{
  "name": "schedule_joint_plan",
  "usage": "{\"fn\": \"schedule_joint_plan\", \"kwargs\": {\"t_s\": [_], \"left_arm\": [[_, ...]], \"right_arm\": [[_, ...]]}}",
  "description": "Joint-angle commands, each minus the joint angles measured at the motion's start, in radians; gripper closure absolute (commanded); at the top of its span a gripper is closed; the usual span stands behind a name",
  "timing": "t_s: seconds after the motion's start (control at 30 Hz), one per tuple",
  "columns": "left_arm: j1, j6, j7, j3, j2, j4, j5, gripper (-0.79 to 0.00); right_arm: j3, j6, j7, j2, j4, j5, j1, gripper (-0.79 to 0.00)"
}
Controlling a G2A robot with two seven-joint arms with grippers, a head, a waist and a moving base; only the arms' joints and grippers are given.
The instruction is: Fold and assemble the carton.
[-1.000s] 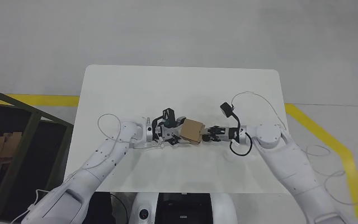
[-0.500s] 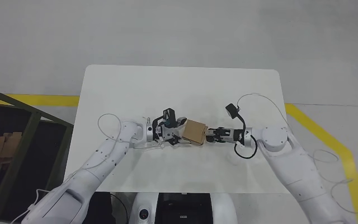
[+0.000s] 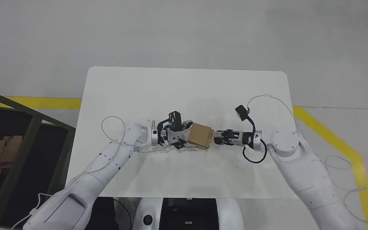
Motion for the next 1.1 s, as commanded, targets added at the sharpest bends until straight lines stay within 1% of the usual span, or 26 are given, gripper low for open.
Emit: {"fn": "schedule_joint_plan", "kwargs": {"t_s": [0.0, 0.1, 0.23, 0.6, 0.73, 1.07], "left_arm": [[-0.001, -0.001, -0.001, 0.002, -0.001, 0.001, 0.000, -0.650], [-0.005, -0.002, -0.002, 0.004, -0.003, 0.003, -0.002, -0.653], [-0.009, 0.000, 0.002, 0.008, -0.005, 0.003, -0.005, -0.650], [-0.012, 0.004, 0.011, 0.015, -0.009, 0.002, 0.000, -0.653], [-0.012, 0.005, 0.013, 0.016, -0.010, 0.004, 0.001, -0.650], [-0.014, 0.003, 0.013, 0.018, -0.012, 0.011, 0.000, -0.653]], "right_arm": [[0.001, -0.004, 0.005, 0.000, 0.000, 0.005, -0.001, -0.095], [-0.005, -0.003, 0.007, -0.001, 0.001, 0.006, 0.001, -0.034], [-0.020, -0.004, 0.010, -0.004, 0.013, 0.012, 0.011, -0.006], [-0.056, -0.022, 0.011, -0.017, 0.048, 0.033, 0.044, -0.012], [-0.029, -0.028, 0.009, -0.010, 0.044, 0.032, 0.030, 0.000], [0.039, -0.018, -0.018, 0.009, 0.012, 0.031, -0.027, 0.000]]}}
